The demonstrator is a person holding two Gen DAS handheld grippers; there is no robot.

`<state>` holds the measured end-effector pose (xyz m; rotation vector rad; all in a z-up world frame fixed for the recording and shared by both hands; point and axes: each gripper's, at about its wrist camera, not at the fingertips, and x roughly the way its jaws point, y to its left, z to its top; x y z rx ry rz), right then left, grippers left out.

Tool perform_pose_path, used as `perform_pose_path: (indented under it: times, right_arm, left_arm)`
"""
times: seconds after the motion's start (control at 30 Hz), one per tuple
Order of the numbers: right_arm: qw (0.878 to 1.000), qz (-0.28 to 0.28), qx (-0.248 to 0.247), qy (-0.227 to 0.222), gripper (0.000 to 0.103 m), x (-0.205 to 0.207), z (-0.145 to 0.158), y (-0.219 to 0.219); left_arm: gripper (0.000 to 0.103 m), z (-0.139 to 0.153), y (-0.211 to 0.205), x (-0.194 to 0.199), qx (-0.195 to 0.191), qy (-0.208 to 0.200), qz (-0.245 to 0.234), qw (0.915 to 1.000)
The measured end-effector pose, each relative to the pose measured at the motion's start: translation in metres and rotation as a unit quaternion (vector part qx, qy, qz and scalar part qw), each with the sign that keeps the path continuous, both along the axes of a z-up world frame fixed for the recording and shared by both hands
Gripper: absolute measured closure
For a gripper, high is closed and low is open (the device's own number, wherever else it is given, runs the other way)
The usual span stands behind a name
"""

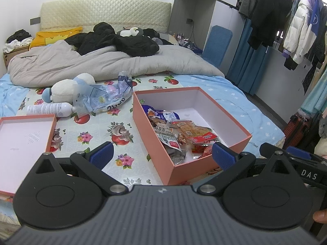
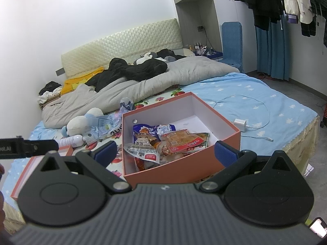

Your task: Organize snacks

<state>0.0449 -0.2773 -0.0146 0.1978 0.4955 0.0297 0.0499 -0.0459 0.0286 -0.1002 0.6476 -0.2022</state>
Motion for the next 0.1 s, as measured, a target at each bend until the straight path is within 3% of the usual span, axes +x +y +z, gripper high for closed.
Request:
perform_pose_path:
  times: [0.1]
  right_arm:
    - [1.000, 0.002, 0.002, -0.001, 0.000, -0.0016, -0.0003, 0.0009]
  left_arm:
    - [0.000, -0.0006, -0.0019, 0.0001, 0.005, 0.003, -0.002, 1.0000]
